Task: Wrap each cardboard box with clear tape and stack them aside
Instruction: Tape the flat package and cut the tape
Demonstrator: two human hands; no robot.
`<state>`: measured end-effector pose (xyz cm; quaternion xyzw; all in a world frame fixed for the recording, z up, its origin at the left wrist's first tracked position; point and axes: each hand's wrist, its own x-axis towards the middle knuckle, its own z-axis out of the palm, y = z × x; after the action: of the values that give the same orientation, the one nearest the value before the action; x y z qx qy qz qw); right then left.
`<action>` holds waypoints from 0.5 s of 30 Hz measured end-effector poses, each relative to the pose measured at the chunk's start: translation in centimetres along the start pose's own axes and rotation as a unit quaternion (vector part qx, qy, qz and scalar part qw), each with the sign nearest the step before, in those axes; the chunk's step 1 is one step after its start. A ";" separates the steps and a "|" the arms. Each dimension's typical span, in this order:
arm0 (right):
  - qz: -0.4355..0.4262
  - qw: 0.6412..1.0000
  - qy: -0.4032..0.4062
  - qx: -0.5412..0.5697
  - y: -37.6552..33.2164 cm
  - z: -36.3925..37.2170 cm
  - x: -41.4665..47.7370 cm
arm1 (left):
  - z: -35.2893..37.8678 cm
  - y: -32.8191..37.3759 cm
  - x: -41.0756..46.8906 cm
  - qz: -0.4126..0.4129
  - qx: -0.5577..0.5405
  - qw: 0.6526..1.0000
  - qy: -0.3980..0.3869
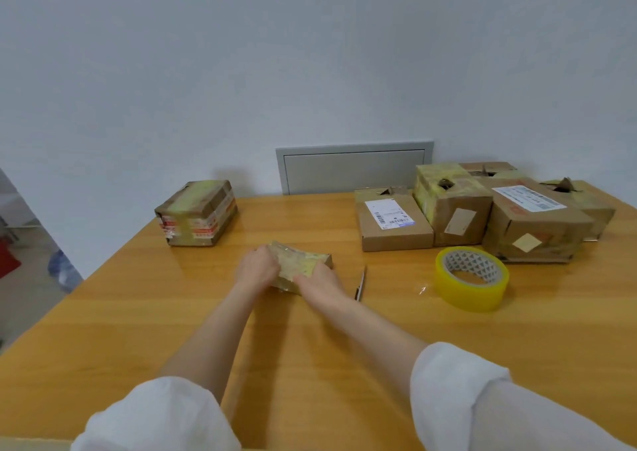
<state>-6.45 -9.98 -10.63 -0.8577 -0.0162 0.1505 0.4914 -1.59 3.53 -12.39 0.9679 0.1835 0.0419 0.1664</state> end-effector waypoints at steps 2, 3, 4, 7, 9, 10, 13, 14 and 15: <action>0.018 1.000 0.008 0.004 -0.1 0.6 0.8 | -0.3 -0.4 0.1 -0.016 0.006 1.000 0.013; 0.023 1.000 0.012 0.009 -0.1 0.8 1.1 | -0.5 -0.5 0.1 -0.027 0.014 0.999 0.014; 0.028 0.999 0.017 0.014 -0.2 0.9 1.3 | -0.6 -0.7 0.0 -0.042 0.016 0.999 0.010; 0.038 0.997 0.049 0.052 0.1 1.0 1.6 | -0.8 -1.7 0.0 -0.081 -0.031 0.996 -0.010; 0.047 0.992 0.067 0.094 0.5 0.7 1.6 | -0.8 -2.3 -0.3 -0.100 -0.095 0.990 -0.005; 0.048 0.990 0.073 0.111 0.6 0.4 1.5 | -0.8 -2.5 -0.6 -0.106 -0.122 0.987 0.008; 0.004 0.981 0.100 0.165 0.0 -1.0 1.1 | -1.5 -2.2 -1.6 -0.110 -0.198 0.971 0.074; -0.010 0.977 0.114 0.179 -0.5 -1.6 0.8 | -1.6 -1.9 -2.0 -0.110 -0.249 0.958 0.084; -0.019 0.973 0.121 0.193 -1.1 -2.3 0.6 | -1.9 -1.4 -2.4 -0.109 -0.310 0.940 0.089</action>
<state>-5.10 -11.21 -8.80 -0.7580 0.0566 0.0364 0.6488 -4.58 4.43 -11.15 0.8347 0.2802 0.1641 0.4448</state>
